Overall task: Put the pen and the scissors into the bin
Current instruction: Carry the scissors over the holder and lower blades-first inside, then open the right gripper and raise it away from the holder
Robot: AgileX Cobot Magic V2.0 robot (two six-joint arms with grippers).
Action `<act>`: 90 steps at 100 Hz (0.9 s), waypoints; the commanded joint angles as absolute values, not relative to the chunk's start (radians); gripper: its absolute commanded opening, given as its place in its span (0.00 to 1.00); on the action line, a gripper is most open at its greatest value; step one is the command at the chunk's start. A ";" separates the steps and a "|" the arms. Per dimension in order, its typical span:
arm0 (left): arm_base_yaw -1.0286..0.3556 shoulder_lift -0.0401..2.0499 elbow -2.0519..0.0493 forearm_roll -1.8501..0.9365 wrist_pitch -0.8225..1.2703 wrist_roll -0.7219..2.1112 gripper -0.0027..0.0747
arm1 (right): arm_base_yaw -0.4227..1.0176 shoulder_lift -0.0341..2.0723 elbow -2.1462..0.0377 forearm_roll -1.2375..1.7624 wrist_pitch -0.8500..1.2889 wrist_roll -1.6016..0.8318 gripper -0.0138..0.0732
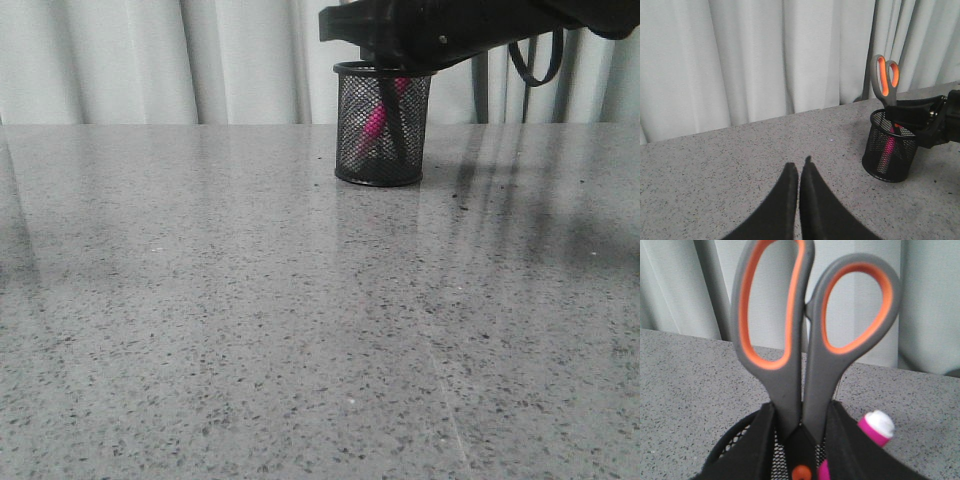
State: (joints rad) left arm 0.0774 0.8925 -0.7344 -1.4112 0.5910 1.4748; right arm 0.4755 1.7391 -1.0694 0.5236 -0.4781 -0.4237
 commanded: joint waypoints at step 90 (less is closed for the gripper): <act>0.074 0.879 -0.755 -1.372 0.532 1.474 0.01 | 0.468 1.318 -1.003 0.496 -0.581 -0.617 0.17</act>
State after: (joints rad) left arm 0.0774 0.8925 -0.7328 -1.3460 0.5704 1.4748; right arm 0.4755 1.4202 -1.0170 0.5216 -0.4922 -0.5889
